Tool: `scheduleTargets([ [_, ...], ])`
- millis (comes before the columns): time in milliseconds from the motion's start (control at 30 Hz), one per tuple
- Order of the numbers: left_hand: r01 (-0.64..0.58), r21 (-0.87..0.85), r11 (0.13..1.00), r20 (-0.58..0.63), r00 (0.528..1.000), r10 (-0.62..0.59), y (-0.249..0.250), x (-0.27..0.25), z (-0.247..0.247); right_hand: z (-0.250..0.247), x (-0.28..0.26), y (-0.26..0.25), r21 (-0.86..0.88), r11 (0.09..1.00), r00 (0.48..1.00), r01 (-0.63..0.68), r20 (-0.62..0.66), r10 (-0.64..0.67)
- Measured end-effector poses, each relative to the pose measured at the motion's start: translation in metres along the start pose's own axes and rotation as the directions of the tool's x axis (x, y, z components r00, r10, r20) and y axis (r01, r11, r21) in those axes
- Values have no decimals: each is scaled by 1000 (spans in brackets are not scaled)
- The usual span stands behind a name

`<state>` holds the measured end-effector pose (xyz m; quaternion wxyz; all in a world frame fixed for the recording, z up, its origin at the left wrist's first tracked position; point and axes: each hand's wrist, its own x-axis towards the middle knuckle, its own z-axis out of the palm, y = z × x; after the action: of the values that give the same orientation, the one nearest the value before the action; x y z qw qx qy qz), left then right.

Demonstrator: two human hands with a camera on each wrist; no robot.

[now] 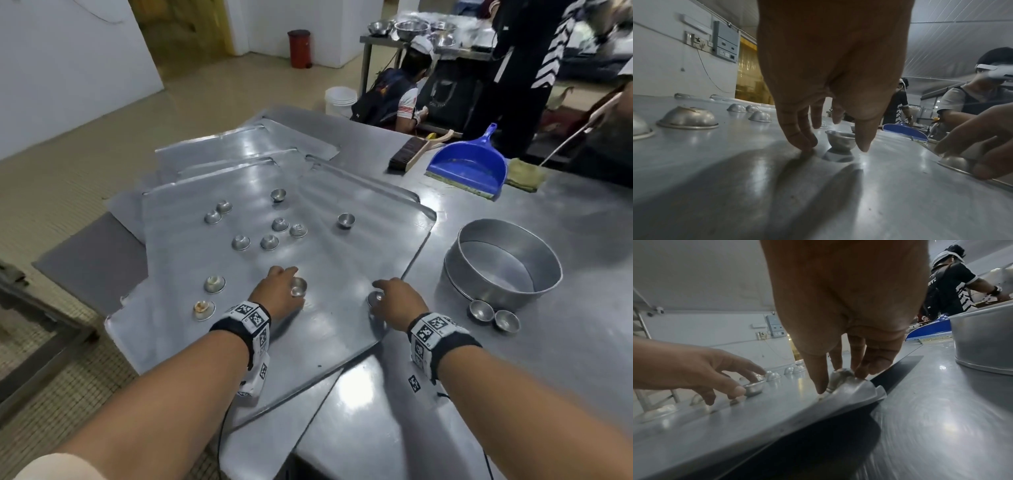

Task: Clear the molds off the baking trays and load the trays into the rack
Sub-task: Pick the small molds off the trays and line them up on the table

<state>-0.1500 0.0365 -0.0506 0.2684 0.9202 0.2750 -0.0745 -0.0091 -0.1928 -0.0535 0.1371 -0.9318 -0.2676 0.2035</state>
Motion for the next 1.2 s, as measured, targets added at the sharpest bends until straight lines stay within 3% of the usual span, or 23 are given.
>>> scheduleTargets([
  [267,-62,2,998,-17,998,62,-8,17,4,6,3,-9,-33,999,998,-34,-47,32],
  [433,-77,-20,997,-20,997,76,-9,14,7,9,1,-17,-106,994,999,26,-16,-28],
  [833,-120,-64,991,-7,993,119,-12,-17,17,30,-15,-46,102,967,968,235,60,-242],
  [1200,-146,-96,985,-39,989,143,-18,-30,26,36,-23,-34,236,936,965,261,-55,-255],
])
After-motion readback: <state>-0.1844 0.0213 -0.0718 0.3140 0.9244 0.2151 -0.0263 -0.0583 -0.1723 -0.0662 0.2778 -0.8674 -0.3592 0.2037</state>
